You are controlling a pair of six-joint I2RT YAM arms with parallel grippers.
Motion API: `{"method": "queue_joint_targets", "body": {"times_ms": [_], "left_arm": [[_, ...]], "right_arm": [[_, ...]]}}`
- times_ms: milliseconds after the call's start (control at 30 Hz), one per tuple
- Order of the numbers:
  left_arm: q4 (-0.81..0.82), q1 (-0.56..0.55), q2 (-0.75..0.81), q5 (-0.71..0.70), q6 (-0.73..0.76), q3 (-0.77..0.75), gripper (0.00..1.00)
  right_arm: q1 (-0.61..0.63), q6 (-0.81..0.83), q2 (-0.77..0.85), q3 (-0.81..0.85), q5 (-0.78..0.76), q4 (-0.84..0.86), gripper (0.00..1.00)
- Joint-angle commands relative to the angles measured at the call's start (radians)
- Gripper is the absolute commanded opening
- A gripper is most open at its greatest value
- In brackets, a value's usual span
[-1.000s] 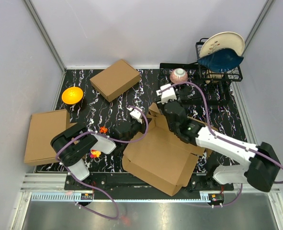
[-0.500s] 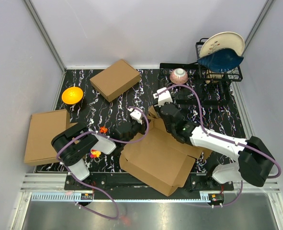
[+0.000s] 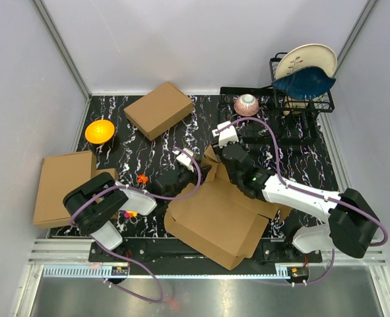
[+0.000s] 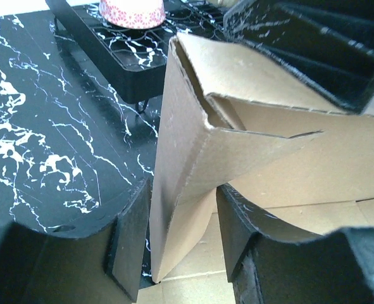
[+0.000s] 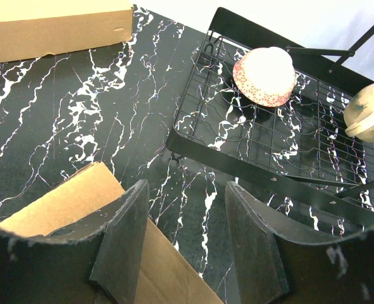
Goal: Fold the paper box
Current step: Fold the paper box at the center of the board.
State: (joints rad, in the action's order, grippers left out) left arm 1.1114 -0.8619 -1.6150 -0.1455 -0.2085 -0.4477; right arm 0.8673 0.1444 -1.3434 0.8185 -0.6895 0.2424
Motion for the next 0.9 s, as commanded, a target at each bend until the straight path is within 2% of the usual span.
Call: {"method": "queue_joint_targets", "body": {"times_ms": [0, 200, 400, 533, 633, 733, 867], "left_arm": [[0.156, 0.008, 0.046, -0.057, 0.014, 0.009, 0.49], [0.153, 0.008, 0.006, -0.043, 0.018, -0.037, 0.49], [0.235, 0.008, -0.033, -0.029, -0.034, -0.020, 0.53], [0.373, 0.011, -0.046, -0.029, -0.072, 0.035, 0.59], [0.378, 0.015, -0.063, -0.028, -0.078, 0.029, 0.59], [0.363, 0.015, -0.071, -0.006, -0.072, 0.006, 0.49], [0.335, 0.015, -0.083, 0.007, -0.062, -0.016, 0.27]], "right_arm": [[-0.004, 0.003, -0.002, -0.032, 0.015, -0.066, 0.57], [-0.002, 0.000, -0.008, -0.030, 0.024, -0.069, 0.56], [-0.004, -0.017, 0.007, -0.025, 0.038, -0.095, 0.57], [-0.002, -0.020, 0.021, -0.028, 0.039, -0.103, 0.57], [-0.002, -0.020, 0.013, -0.025, 0.044, -0.106, 0.57], [-0.001, -0.022, 0.012, -0.024, 0.045, -0.110, 0.57], [0.001, -0.023, 0.012, -0.018, 0.050, -0.115, 0.57]]}}
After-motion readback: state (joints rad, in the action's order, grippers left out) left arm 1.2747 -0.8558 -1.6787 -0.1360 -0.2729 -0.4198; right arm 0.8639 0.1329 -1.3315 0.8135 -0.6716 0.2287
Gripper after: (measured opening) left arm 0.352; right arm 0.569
